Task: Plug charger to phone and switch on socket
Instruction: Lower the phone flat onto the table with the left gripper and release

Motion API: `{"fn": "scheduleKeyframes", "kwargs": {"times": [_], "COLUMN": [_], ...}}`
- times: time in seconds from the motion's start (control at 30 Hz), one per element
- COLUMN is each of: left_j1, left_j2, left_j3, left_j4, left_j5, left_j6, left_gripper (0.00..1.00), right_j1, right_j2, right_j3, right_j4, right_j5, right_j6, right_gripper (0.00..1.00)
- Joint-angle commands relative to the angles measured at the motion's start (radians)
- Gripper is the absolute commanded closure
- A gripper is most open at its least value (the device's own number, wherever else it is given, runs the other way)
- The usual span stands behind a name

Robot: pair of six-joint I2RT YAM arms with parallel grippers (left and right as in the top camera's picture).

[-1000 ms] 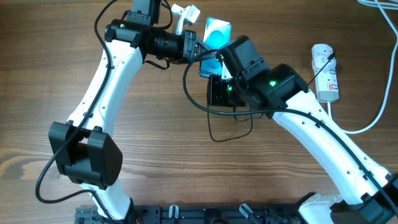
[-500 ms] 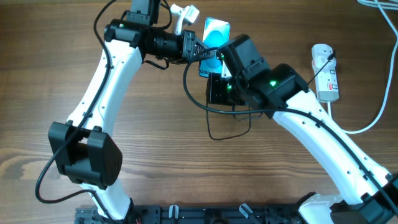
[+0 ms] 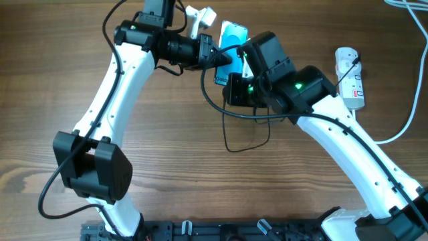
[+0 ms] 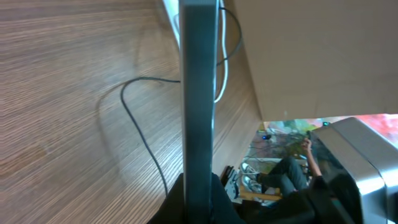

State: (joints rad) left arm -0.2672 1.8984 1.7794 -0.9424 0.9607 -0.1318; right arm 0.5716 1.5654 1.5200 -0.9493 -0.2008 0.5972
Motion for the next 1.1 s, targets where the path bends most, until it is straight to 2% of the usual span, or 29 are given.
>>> {"fn": "scheduleKeyframes", "kwargs": {"times": [0.0,0.03,0.13,0.23,0.27,0.4,0.57,0.83,1.07], "left_j1": [0.006,0.006,0.006,0.006,0.005,0.000,-0.013,-0.023,-0.053], "left_j2": [-0.004,-0.003,0.003,0.027,0.039,0.120,0.225,0.319,0.330], "left_j3": [0.005,0.005,0.005,0.005,0.005,0.004,0.004,-0.003,-0.065], "left_j4": [-0.001,-0.005,-0.012,-0.034,-0.047,-0.109,-0.139,-0.095,0.003], "left_j5": [-0.121,-0.170,-0.372,-0.405,-0.406,-0.397,-0.314,-0.288,-0.288], "left_j6": [0.011,0.010,-0.095,-0.097,-0.097,-0.097,-0.077,-0.055,-0.056], "left_gripper": [0.96,0.96,0.96,0.96,0.96,0.96,0.96,0.96,0.96], "right_j1": [-0.020,-0.020,-0.020,-0.020,-0.020,-0.020,-0.020,-0.020,-0.020], "right_j2": [0.007,0.007,0.008,0.008,0.008,0.010,0.016,0.037,0.053], "right_j3": [0.011,0.011,0.011,0.009,0.009,-0.005,-0.053,-0.056,-0.056], "right_j4": [-0.051,-0.076,-0.150,-0.183,-0.190,-0.182,-0.159,-0.158,-0.158], "right_j5": [0.016,0.017,0.019,0.022,0.023,0.022,0.020,0.020,0.020], "right_j6": [-0.021,-0.022,-0.040,-0.056,-0.056,-0.045,-0.044,-0.018,-0.019], "right_gripper": [0.60,0.51,0.22,0.04,0.02,0.01,0.01,0.01,0.00]}}
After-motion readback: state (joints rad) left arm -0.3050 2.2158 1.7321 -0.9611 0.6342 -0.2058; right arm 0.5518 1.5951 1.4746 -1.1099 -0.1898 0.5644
